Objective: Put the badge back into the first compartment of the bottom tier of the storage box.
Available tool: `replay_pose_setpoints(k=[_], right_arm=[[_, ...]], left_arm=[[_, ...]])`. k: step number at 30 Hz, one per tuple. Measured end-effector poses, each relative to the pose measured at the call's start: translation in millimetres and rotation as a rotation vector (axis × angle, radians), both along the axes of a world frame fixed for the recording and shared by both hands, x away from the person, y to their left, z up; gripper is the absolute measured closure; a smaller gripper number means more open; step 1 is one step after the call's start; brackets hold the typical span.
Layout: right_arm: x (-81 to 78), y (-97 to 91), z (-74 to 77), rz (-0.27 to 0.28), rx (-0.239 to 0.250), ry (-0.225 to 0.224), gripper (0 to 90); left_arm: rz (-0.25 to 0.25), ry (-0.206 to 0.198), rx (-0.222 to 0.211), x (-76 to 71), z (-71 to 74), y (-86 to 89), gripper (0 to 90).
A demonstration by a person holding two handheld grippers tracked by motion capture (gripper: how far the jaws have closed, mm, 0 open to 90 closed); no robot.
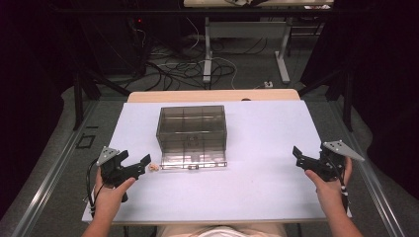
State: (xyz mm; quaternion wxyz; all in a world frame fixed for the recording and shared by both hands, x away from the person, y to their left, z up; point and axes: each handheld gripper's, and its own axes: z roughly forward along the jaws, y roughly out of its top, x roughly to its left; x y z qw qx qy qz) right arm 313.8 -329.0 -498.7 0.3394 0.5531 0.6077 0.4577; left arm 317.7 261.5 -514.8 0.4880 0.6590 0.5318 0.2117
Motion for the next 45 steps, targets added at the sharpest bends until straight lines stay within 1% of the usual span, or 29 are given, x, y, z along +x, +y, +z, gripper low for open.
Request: replay_pose_setpoints(k=[3,5,7,10,11,12,13,14,19,21,22,23,24,26,29,30,31,32,33,34,35,36,37,39,41,42,43,44,45], right_arm=[[-0.6,0.2,-0.1,-0.002,-0.008,0.001,0.0],[-0.5,1.2,-0.3,0.001,-0.014,-0.009,0.0],[-0.7,1.7,-0.1,-0.006,-0.024,-0.01,0.0],[-1.0,2.9,0.1,-0.028,0.003,-0.027,0.0],[-1.0,2.8,0.2,-0.033,0.002,-0.038,0.0],[-3.2,2.3,1.9,-0.026,0.0,-0.015,0.0],[-3.2,2.3,1.9,-0.026,0.0,-0.015,0.0],[-3.8,2.9,2.2,-0.021,-0.001,-0.032,0.0],[-5.4,4.6,1.6,-0.023,-0.021,-0.042,0.0],[-5.5,4.4,0.3,-0.027,-0.014,-0.054,0.0],[-6.7,4.0,1.0,-0.023,-0.013,-0.037,0.0],[-6.7,4.0,1.0,-0.023,-0.013,-0.037,0.0],[-5.9,4.1,-0.2,-0.037,-0.004,-0.062,0.0],[-6.4,3.4,0.1,-0.021,-0.004,-0.034,0.0],[-5.2,4.6,-1.8,-0.019,-0.013,-0.027,0.0],[-5.0,5.2,-2.4,-0.012,-0.009,-0.031,0.0],[-5.0,5.2,-2.4,-0.012,-0.009,-0.031,0.0],[-4.8,6.2,-2.7,-0.008,-0.014,-0.032,0.0],[-5.2,6.4,-2.3,-0.007,-0.018,-0.021,0.0],[-4.5,6.7,-3.0,-0.003,-0.019,-0.032,0.0],[-4.4,7.3,-3.4,-0.006,-0.021,-0.033,0.0],[-6.8,6.4,-1.4,0.016,-0.028,0.017,0.0],[-3.7,7.7,-4.1,0.011,-0.021,-0.031,0.0],[-3.5,8.6,-4.5,0.015,-0.017,-0.024,0.0],[-3.4,9.4,-4.7,0.012,-0.012,-0.025,0.0],[-3.4,9.4,-4.7,0.012,-0.012,-0.025,0.0],[-3.2,9.2,-4.9,0.009,-0.023,-0.023,0.0],[-3.1,8.9,-5.0,0.019,-0.018,-0.02,0.0],[-2.5,9.4,-5.7,0.015,-0.015,-0.026,0.0]], left_arm=[[-0.002,0.007,0.002,0.2,0.2,-1.0,7.1],[0.002,0.003,0.002,0.9,0.3,-1.6,8.0],[0.008,0.004,-0.004,1.3,0.1,-1.9,11.8],[0.019,0.011,-0.016,1.0,0.9,-2.0,15.5],[0.022,0.014,-0.022,0.8,1.3,-2.1,15.6],[0.025,0.015,-0.027,0.8,1.7,-2.5,15.9],[0.031,0.018,-0.032,0.8,2.4,-3.1,15.9],[0.035,0.016,-0.037,1.3,2.9,-3.9,16.0],[0.052,0.038,-0.047,7.8,7.4,-7.5,17.9],[0.056,0.044,-0.045,11.1,9.2,-8.1,19.5],[0.065,0.054,-0.061,13.9,10.9,-8.7,20.4],[0.065,0.054,-0.061,13.9,10.9,-8.7,20.8],[0.067,0.06,-0.073,15.1,11.8,-8.5,21.6],[0.078,0.081,-0.101,16.9,13.5,-8.0,22.6],[0.095,0.095,-0.14,19.7,14.4,-6.9,23.7],[0.109,0.111,-0.159,21.7,15.0,-5.5,23.9],[0.109,0.111,-0.159,21.7,15.0,-5.5,24.3],[0.122,0.118,-0.174,23.5,15.5,-4.0,24.9],[0.122,0.118,-0.174,23.5,15.5,-4.0,25.1],[0.129,0.13,-0.195,25.3,15.8,-2.8,25.1],[0.129,0.13,-0.195,25.3,15.8,-2.8,25.1],[0.128,0.14,-0.2,26.2,15.6,-1.6,25.1],[0.132,0.157,-0.214,26.9,15.7,-0.9,25.1],[0.146,0.174,-0.228,29.2,13.8,0.9,25.1],[0.147,0.204,-0.256,31.9,10.9,3.5,25.1],[0.152,0.221,-0.272,33.2,9.3,4.8,25.1],[0.152,0.25,-0.308,35.5,5.9,8.1,25.1],[0.156,0.264,-0.324,36.2,4.6,9.4,25.1],[0.156,0.264,-0.324,36.2,4.6,9.4,25.2]])
